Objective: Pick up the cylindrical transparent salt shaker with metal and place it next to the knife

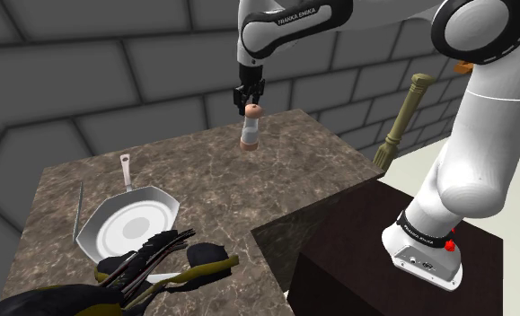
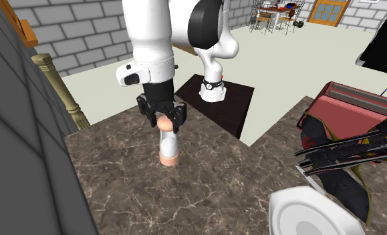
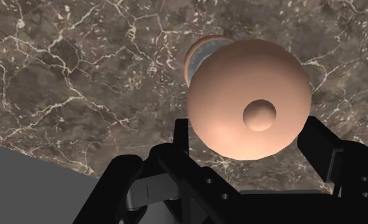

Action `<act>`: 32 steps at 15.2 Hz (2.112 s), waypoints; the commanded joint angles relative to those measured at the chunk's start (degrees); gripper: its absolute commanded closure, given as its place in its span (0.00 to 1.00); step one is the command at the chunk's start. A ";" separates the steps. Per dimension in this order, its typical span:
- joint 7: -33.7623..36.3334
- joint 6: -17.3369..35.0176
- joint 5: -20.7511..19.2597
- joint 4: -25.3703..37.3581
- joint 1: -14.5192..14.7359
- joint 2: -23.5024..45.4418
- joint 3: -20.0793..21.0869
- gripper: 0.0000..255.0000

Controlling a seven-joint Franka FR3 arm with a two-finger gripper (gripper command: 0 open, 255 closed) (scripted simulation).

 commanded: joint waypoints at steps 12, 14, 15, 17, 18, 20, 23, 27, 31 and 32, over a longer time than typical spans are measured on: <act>0.27 -9.88 -0.11 8.89 -0.02 -0.98 -0.02 1.00; 0.31 -11.43 -0.12 10.49 -0.03 -0.94 -0.03 1.00; 0.33 -12.22 -0.12 11.31 -0.03 -0.90 -0.03 1.00; 0.37 -13.81 -0.13 13.03 -0.04 -0.77 -0.03 1.00; 0.38 -14.61 -0.13 13.92 -0.04 -0.68 -0.03 1.00; 0.42 -16.24 -0.14 15.77 -0.05 -0.46 -0.03 1.00; 0.48 -18.74 -0.14 18.74 -0.06 0.00 -0.04 1.00; 0.55 -22.22 -0.14 23.10 -0.08 0.89 -0.04 1.00; 0.63 -25.90 -0.13 28.04 -0.11 2.14 -0.05 1.00; 0.65 -26.87 -0.12 29.38 -0.11 2.53 -0.05 1.00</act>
